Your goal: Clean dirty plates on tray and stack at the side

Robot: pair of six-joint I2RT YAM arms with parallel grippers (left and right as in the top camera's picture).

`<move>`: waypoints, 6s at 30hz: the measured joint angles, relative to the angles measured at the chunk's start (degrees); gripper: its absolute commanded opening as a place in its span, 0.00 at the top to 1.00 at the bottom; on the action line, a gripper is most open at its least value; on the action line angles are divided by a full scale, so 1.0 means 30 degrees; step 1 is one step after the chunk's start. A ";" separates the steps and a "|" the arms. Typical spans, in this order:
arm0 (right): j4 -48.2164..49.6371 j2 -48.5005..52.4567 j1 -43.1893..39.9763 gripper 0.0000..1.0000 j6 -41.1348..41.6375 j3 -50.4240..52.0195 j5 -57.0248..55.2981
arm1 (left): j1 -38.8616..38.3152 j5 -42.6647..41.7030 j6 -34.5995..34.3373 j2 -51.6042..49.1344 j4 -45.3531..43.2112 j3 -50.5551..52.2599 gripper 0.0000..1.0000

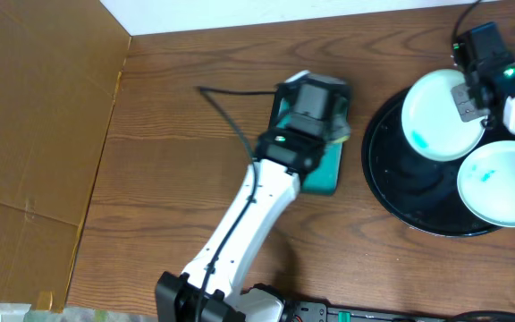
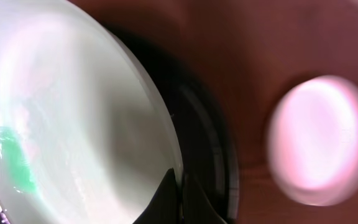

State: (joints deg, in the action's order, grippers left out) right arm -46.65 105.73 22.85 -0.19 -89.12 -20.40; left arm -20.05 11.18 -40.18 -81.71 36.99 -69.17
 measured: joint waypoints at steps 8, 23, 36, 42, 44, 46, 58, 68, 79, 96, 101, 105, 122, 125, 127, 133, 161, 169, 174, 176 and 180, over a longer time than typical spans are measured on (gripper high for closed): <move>0.1494 -0.2164 0.4153 0.99 -0.3504 0.0000 -0.7584 | 0.3963 0.0313 0.0211 -0.0015 0.3177 0.0087 0.93; 0.7213 -0.2186 0.8072 0.99 -1.5052 0.0022 -1.5977 | 0.5275 0.0401 0.2200 -0.0015 0.4350 0.0087 0.93; 0.2688 -0.2120 0.4772 0.99 -0.9216 0.0058 -0.5865 | 0.5275 0.0379 0.2412 -0.0015 0.4386 0.0087 0.93; 0.3286 -0.2120 -0.0510 0.99 -0.4561 0.0058 -0.0415 | 0.5275 0.0262 0.2412 -0.0015 0.4386 0.0087 0.93; 0.3213 -0.2120 -0.2535 0.99 -0.3504 0.0058 0.2113 | 0.5275 0.0255 0.2397 -0.0015 0.4386 0.0087 0.93; 0.3315 -0.2076 -0.5858 0.99 -0.2004 0.0058 0.5872 | 0.5275 0.0255 0.2390 -0.0015 0.4379 0.0087 0.93; 0.3257 0.2004 -1.6342 0.99 0.5778 0.0051 1.1089 | 0.5275 -0.0124 0.2397 -0.0015 0.4335 0.0087 0.93; 0.3942 0.4299 -1.6735 0.01 0.6499 0.0051 1.1890 | 0.5275 -0.0175 0.2390 -0.0015 0.4226 0.0087 0.93; 0.1202 0.1333 -1.6575 0.01 0.7592 0.0087 1.1213 | 0.5275 -0.0175 0.2390 -0.0015 0.4226 0.0087 0.93; -1.0892 -0.5865 -1.0557 0.01 0.9020 0.1239 0.8786 | 0.5275 -0.0175 0.2397 -0.0015 0.4233 0.0197 0.93; -0.9260 -0.5872 -0.9136 0.01 1.0746 0.4036 0.7701 | 0.5275 -0.0175 0.2397 -0.0015 0.4240 0.0335 0.93; -0.7796 -0.5872 -0.8553 0.01 1.1431 0.6200 0.7796 | 0.5275 -0.0175 0.2390 -0.0015 0.4248 0.0364 0.93; -0.1362 -0.5872 -0.8160 0.07 1.1548 1.2400 0.9799 | 0.5275 -0.0175 0.2397 -0.0015 0.4160 0.0372 0.93; -0.0517 -0.5872 -0.8153 0.44 1.1453 1.3085 1.0091 | 0.5275 -0.0175 0.2390 -0.0015 0.4160 0.0372 0.93; -0.0423 -0.5872 -0.8131 0.69 1.1366 1.3311 1.0214 | 0.5275 -0.0175 0.2397 -0.0015 0.4160 0.0372 0.93; -0.0255 -0.5872 -0.8123 0.99 1.1249 1.3391 1.0382 | 0.5275 -0.0175 0.2390 -0.0015 0.4160 0.0372 0.93; 0.6754 -0.3738 -0.5785 0.99 0.6324 1.0309 1.3682 | 0.5275 -0.0175 0.2390 -0.0015 0.3424 0.0372 0.92; 0.7672 -0.1173 -0.5639 0.39 0.4911 1.0316 1.4921 | 0.5282 -0.0175 0.2390 -0.0270 0.3395 0.0372 0.93; 0.7380 -0.1158 -0.6105 0.39 0.4663 0.9938 1.4957 | 0.5275 -0.0175 0.2397 -0.1304 0.3162 0.0372 0.93; 0.6783 -0.1158 -0.6222 0.39 0.4561 0.9479 1.4753 | 0.5275 -0.0211 0.2397 -0.1690 0.2907 0.0372 0.93; 0.4830 -0.1151 -0.6455 0.37 0.4167 0.7861 1.4571 | 0.5282 -0.1158 0.2820 -0.2018 0.1996 0.0393 0.93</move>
State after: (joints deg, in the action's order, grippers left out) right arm -32.16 102.28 3.49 12.32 -65.54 23.31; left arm -4.21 7.70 -31.73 -87.77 42.98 -67.99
